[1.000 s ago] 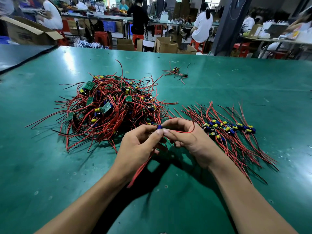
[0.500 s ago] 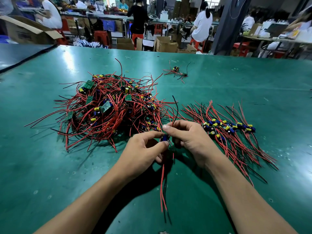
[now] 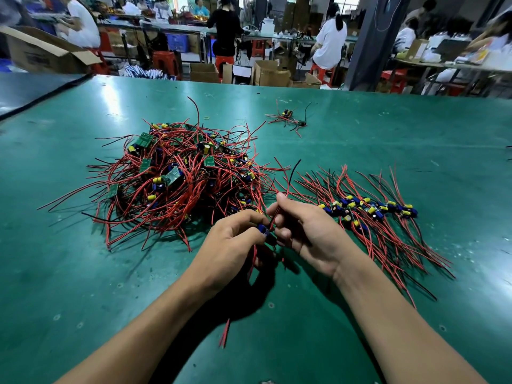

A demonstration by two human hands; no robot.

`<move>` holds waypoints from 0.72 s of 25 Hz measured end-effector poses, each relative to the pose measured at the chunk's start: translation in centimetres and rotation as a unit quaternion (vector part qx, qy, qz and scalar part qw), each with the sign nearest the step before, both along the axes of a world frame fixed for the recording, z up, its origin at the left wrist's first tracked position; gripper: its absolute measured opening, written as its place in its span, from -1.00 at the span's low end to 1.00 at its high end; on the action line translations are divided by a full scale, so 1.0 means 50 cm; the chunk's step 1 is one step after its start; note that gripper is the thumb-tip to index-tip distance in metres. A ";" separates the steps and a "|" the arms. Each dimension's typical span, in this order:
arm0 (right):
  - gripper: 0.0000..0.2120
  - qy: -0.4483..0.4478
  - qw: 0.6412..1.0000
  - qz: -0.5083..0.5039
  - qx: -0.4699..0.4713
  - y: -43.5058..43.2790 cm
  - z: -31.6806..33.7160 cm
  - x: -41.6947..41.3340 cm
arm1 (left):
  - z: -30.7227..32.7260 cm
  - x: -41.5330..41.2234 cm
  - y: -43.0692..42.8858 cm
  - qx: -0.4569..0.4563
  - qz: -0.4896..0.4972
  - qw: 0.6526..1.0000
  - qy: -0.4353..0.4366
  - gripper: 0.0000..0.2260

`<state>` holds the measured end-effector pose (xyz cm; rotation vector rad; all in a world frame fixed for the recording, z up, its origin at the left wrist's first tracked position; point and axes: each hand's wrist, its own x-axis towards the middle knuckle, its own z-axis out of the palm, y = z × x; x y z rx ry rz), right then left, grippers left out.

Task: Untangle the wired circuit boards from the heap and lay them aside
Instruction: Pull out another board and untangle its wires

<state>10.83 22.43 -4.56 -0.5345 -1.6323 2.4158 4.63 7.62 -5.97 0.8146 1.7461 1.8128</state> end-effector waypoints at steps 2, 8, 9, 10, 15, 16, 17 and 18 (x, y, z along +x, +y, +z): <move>-0.69 0.000 1.000 0.009 0.027 -0.005 -0.004 -0.001 | -0.003 -0.002 -0.002 -0.002 0.008 0.999 0.031 -0.90; -0.73 0.005 0.984 0.036 0.174 -0.014 -0.023 0.002 | -0.009 -0.003 0.003 -0.004 0.046 0.998 0.030 -0.84; -0.72 -0.003 0.974 0.041 0.221 -0.015 -0.026 0.002 | -0.008 -0.003 0.002 0.000 0.042 0.999 0.025 -0.83; -0.70 -0.008 0.969 0.050 0.241 -0.015 -0.026 0.002 | -0.006 -0.004 0.001 0.000 0.032 0.999 0.021 -0.82; -0.82 0.024 0.987 0.032 0.159 -0.002 -0.019 0.008 | 0.007 -0.004 -0.006 -0.002 -0.038 0.997 -0.074 -0.82; -0.82 0.027 0.984 -0.003 0.177 0.002 -0.022 0.007 | 0.010 -0.003 -0.007 -0.007 -0.047 0.996 -0.074 -0.82; -0.81 0.028 0.976 -0.046 0.210 0.005 -0.024 0.003 | 0.010 -0.001 -0.007 -0.013 -0.056 0.996 -0.063 -0.83; -0.79 0.027 0.968 -0.090 0.231 0.010 -0.025 0.000 | 0.010 0.001 -0.007 -0.022 -0.064 0.997 -0.045 -0.83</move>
